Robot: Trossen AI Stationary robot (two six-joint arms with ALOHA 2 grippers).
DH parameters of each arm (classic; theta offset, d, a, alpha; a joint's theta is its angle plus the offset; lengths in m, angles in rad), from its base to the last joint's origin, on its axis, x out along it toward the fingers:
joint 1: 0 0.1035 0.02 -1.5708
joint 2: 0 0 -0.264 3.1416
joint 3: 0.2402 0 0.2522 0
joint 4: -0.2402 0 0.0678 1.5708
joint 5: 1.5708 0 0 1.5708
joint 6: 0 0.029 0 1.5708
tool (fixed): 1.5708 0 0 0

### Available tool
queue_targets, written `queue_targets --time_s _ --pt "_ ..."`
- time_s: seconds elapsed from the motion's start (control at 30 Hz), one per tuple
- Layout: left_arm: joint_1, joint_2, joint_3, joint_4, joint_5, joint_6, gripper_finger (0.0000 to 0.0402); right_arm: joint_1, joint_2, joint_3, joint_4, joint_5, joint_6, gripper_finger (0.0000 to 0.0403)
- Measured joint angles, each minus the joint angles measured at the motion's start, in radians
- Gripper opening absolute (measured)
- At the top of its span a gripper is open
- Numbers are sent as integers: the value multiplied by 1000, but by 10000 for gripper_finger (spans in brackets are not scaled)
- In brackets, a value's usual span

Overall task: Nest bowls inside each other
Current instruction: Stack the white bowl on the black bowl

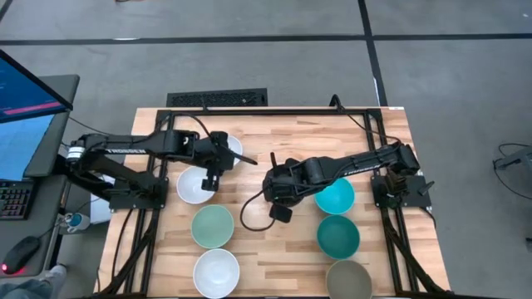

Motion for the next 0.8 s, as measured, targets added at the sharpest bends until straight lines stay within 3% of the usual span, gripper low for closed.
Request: queue_targets --time_s 0.23,0.43,0.8 --pt "70 -2 -165 127 60 -4 61 1 -16 3 -10 54 74 110" --pt "137 -1 -283 185 44 -31 77 -12 -40 119 -5 108 95 117" --pt "198 -2 -299 192 55 -79 190 -95 -40 352 -139 174 85 256"
